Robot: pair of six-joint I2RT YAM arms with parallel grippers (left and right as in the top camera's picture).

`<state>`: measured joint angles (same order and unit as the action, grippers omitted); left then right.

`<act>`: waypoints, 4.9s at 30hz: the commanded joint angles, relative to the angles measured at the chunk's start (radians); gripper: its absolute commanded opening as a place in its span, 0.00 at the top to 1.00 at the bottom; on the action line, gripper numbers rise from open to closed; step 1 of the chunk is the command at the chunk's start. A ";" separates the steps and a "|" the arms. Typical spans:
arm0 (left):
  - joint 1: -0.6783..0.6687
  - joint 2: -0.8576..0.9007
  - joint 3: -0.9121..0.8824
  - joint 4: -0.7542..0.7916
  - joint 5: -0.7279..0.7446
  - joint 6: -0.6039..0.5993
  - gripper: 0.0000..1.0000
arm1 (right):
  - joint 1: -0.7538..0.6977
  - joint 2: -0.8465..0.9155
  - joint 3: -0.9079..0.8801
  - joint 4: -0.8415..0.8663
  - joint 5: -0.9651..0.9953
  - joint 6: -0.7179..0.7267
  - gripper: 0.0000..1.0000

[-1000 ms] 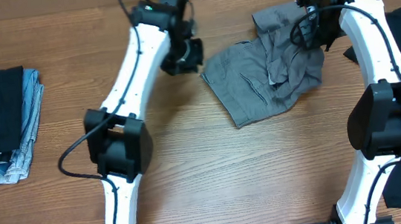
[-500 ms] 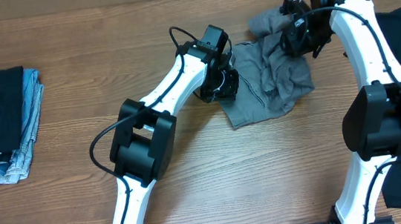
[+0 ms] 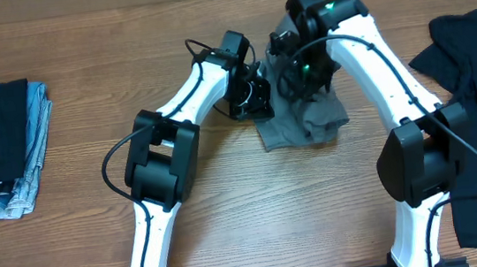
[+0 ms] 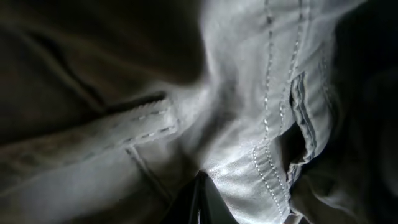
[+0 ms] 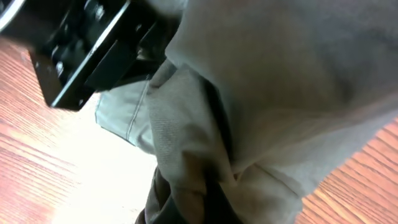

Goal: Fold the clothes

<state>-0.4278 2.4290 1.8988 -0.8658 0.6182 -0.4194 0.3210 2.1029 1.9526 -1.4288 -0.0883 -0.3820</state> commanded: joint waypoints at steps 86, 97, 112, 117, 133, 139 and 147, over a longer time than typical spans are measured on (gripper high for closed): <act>0.034 0.063 0.499 -0.585 -0.540 0.222 0.96 | -0.137 0.036 -0.245 0.798 -0.777 0.307 0.96; 0.049 -0.052 0.508 -0.595 -0.420 0.249 0.96 | -0.123 0.219 -0.245 1.081 -0.778 0.517 0.96; -0.148 -0.106 0.503 -0.558 -0.304 0.293 0.96 | -0.045 0.220 -0.245 1.113 -0.698 0.517 0.96; -0.148 -0.097 0.503 -0.545 -0.314 0.302 0.96 | -0.081 0.220 -0.245 1.107 -0.698 0.522 0.96; -0.130 -0.094 0.256 -0.354 -0.240 0.307 0.96 | -0.190 0.220 -0.232 1.038 -0.790 0.549 0.96; -0.080 -0.094 0.133 -0.351 -0.282 0.261 0.96 | -0.186 0.233 -0.232 0.985 -0.750 0.540 0.96; 0.050 -0.094 0.005 -0.263 -0.286 0.255 0.96 | -0.186 0.342 -0.232 1.001 -0.750 0.649 0.96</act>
<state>-0.3954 2.3253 1.9911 -1.1732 0.3668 -0.1547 0.1379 2.4092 1.7168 -0.4183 -0.8726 0.2317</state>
